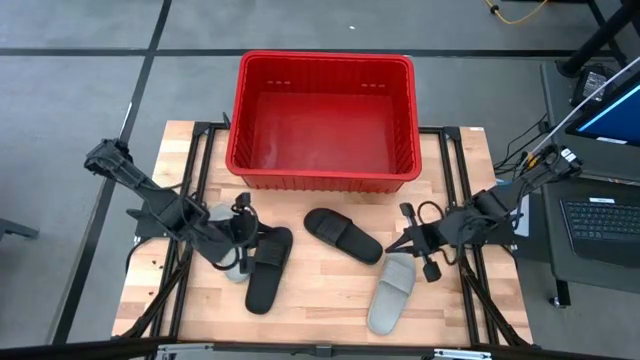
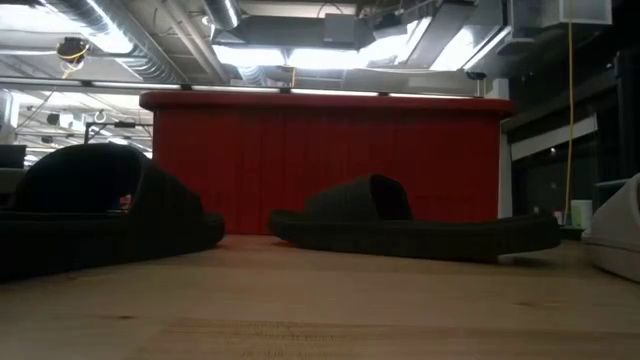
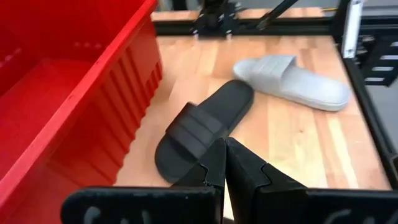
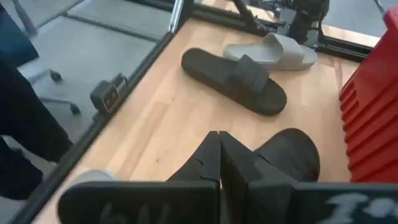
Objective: Pick and place slides into bin
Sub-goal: Put the right black slide into the red bin
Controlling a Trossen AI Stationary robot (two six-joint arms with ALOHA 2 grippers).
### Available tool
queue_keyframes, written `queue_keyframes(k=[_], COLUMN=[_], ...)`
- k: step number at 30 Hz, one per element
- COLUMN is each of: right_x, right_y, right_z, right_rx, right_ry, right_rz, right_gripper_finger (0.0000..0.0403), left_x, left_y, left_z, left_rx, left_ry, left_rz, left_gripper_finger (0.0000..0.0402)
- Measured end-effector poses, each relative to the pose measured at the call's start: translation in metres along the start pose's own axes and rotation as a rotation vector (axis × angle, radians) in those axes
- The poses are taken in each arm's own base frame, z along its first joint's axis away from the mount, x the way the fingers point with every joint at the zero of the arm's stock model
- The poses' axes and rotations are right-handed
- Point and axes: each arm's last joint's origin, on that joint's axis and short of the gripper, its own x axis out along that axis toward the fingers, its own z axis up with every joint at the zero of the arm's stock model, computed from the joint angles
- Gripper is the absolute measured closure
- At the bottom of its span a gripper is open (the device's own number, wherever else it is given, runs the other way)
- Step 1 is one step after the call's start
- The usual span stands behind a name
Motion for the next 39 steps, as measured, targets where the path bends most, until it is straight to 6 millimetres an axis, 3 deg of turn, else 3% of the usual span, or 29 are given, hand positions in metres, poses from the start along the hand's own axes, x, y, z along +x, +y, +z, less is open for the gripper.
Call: queue_keyframes(k=[7, 16, 21, 26, 34, 39], right_x=[0.032, 0.061, 0.080, 0.104, 0.138, 0.146], right_y=[-0.007, -0.016, -0.021, -0.032, -0.050, -0.049], right_z=[-0.009, -0.019, -0.003, 0.009, 0.013, 0.008], right_rx=[-0.081, -0.102, -0.166, -0.170, -0.142, -0.175], right_ry=[0.116, 0.224, 0.252, 0.393, 0.528, 0.557], right_rz=[-0.100, -0.088, -0.085, -0.051, -0.084, -0.071], right_gripper_finger=[0.0398, 0.0397, 0.0397, 0.0397, 0.0397, 0.0397], left_x=[0.005, 0.005, 0.005, 0.005, 0.005, 0.005], left_y=[-0.004, -0.005, -0.005, -0.005, -0.005, -0.005], left_z=[-0.004, -0.006, -0.005, -0.006, -0.006, -0.006], left_rx=[0.020, 0.011, 0.056, 0.060, 0.061, 0.061], left_ry=[-0.013, 0.017, 0.016, 0.016, 0.019, 0.019], left_rz=[0.098, 0.054, 0.060, 0.060, 0.053, 0.052], left_gripper_finger=[0.0399, 0.0399, 0.0399, 0.0399, 0.0399, 0.0399])
